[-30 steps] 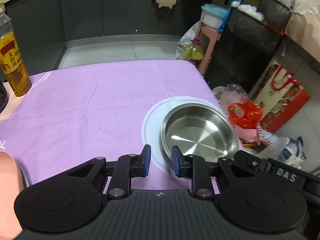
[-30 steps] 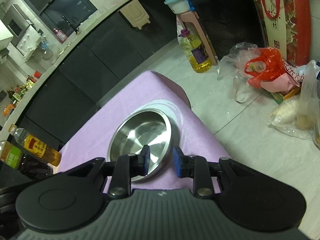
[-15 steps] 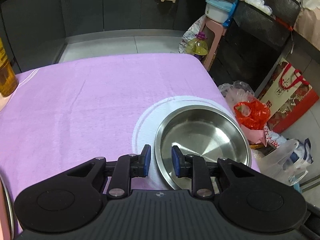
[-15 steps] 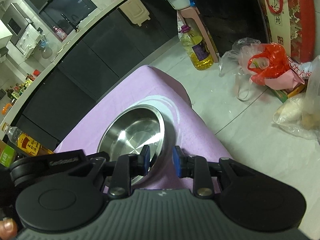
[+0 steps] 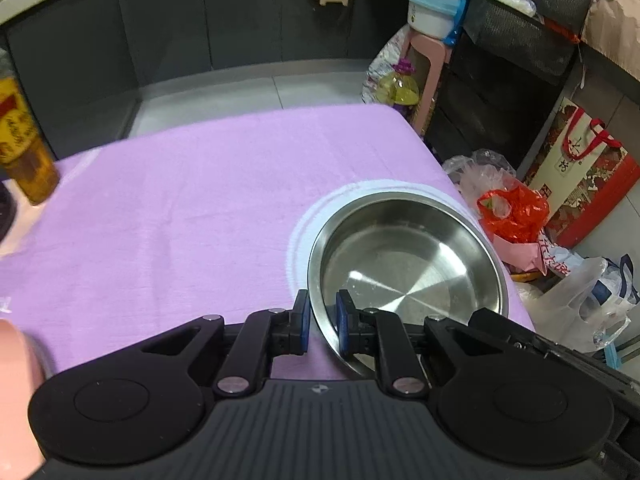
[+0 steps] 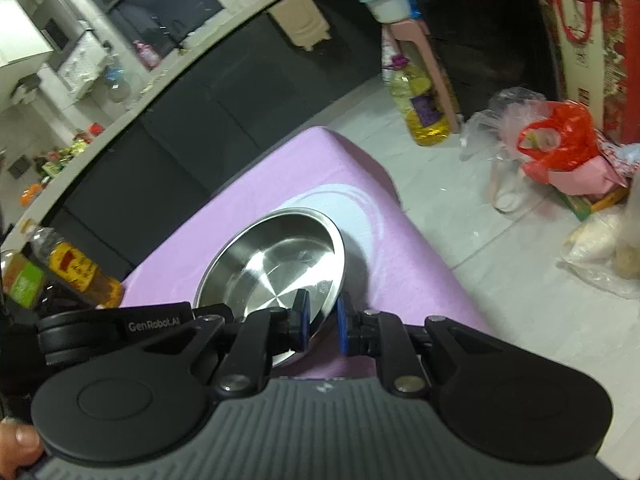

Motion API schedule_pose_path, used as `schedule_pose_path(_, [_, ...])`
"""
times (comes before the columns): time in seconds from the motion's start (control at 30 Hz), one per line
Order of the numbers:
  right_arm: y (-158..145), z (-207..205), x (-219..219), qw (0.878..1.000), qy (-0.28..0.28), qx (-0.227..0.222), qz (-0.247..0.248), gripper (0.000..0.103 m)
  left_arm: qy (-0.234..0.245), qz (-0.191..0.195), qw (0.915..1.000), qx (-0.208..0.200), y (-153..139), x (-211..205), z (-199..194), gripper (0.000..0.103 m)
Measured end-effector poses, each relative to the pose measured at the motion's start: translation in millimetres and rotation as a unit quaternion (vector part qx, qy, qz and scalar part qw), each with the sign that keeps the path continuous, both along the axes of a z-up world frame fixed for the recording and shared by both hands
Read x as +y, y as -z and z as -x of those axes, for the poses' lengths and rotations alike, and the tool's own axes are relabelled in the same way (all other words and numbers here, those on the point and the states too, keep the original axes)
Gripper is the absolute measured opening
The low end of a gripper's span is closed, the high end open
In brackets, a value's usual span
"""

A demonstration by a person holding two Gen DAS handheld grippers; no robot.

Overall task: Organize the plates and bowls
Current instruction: 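Close both tools on the steel bowl's rim and lift it, then carry the steel bowl with both tools over the pink dish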

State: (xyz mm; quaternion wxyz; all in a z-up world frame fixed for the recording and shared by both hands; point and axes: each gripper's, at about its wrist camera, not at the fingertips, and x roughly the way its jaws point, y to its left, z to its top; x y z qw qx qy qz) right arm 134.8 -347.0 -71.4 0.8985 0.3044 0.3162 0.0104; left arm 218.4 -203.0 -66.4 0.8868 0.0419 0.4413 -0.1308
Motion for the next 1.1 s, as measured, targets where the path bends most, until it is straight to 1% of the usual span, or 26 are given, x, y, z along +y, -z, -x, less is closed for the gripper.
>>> schedule_pose_path(0.07, [-4, 2, 5, 1.000, -0.011, -0.008, -0.001, 0.014, -0.006, -0.010, 0.9999, -0.010, -7, 7, 6, 0.013])
schedule_pose_path(0.13, [-5, 3, 9, 0.999, -0.023, -0.012, -0.019, 0.014, -0.012, -0.015, 0.9996, -0.022, -14, 15, 12, 0.013])
schedule_pose_path(0.23, [-12, 6, 18, 0.998, -0.043, -0.018, -0.036, 0.014, -0.024, -0.004, 0.9993, -0.030, -27, 37, 25, 0.013])
schedule_pose_path(0.4, [-32, 21, 45, 0.996, -0.078, -0.036, -0.036, 0.014, -0.041, 0.005, 0.9976, -0.056, -46, 70, 52, 0.013])
schedule_pose_path(0.53, [-47, 30, 68, 0.994, -0.098, -0.045, -0.021, 0.015, -0.053, -0.003, 0.9957, -0.076, -58, 93, 70, 0.013])
schedule_pose_path(0.6, [-52, 34, 77, 0.993, -0.108, -0.052, -0.015, 0.015, -0.058, 0.001, 0.9943, -0.089, -64, 108, 80, 0.013])
schedule_pose_path(0.7, [-60, 38, 89, 0.991, -0.123, -0.058, -0.015, 0.015, -0.063, 0.010, 0.9930, -0.099, -71, 128, 91, 0.014])
schedule_pose_path(0.87, [-68, 40, 116, 0.986, -0.153, -0.059, -0.005, 0.016, -0.086, 0.019, 0.9903, -0.107, -76, 163, 107, 0.014])
schedule_pose_path(1.1, [-73, 39, 157, 0.982, -0.180, -0.048, 0.018, 0.016, -0.113, 0.037, 0.9887, -0.091, -70, 209, 114, 0.014])
